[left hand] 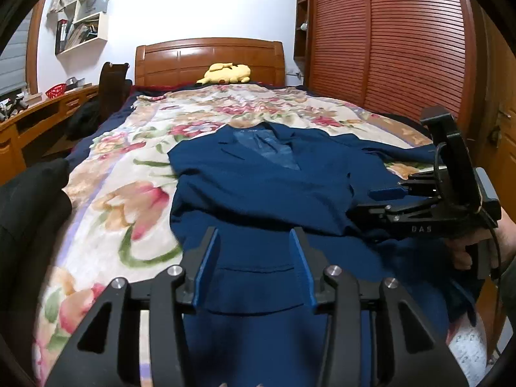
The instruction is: Fold large clothes
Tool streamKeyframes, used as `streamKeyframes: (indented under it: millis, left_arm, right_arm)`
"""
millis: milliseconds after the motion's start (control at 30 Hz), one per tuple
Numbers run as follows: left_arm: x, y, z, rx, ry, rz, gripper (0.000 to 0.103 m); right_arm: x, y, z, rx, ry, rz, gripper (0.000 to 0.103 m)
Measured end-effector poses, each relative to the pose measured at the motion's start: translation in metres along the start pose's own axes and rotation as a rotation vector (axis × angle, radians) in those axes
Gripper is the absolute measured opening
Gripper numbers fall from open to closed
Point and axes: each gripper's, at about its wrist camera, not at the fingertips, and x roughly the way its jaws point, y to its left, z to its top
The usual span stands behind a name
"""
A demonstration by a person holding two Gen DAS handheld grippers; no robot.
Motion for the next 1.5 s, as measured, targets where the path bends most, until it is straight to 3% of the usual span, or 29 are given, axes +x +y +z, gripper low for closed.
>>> streamKeyframes:
  millis: [100, 133, 333, 500, 767, 1067, 1267, 1500]
  left_arm:
    - [0.002, 0.005, -0.001, -0.01, -0.006, 0.012, 0.044]
    - [0.002, 0.007, -0.002, -0.019, -0.009, 0.011, 0.045]
    - [-0.001, 0.004, -0.001, -0.028, -0.032, 0.014, 0.046]
    - [-0.002, -0.005, 0.0, -0.019, -0.04, 0.007, 0.046]
    - [0.0, -0.02, -0.001, 0.013, -0.036, -0.008, 0.046]
    - [-0.001, -0.026, 0.002, 0.006, -0.045, -0.027, 0.046]
    - [0.0, -0.03, 0.005, -0.003, -0.053, -0.03, 0.046]
    - [0.006, -0.042, 0.01, -0.002, -0.052, -0.045, 0.046]
  right_arm:
    - [-0.002, -0.007, -0.004, 0.01, -0.016, -0.025, 0.014]
    - [-0.007, -0.01, -0.005, 0.02, -0.036, -0.043, 0.012]
    - [-0.051, -0.035, -0.015, 0.09, -0.175, -0.144, 0.008]
    - [-0.092, -0.056, -0.039, 0.161, -0.275, -0.17, 0.007]
    - [-0.101, -0.053, -0.088, 0.236, -0.209, -0.104, 0.007]
    - [-0.126, -0.045, -0.118, 0.27, -0.21, -0.126, 0.048]
    - [-0.149, -0.049, -0.116, 0.24, -0.254, -0.15, 0.049]
    - [-0.13, -0.065, -0.093, 0.181, -0.224, -0.211, 0.049]
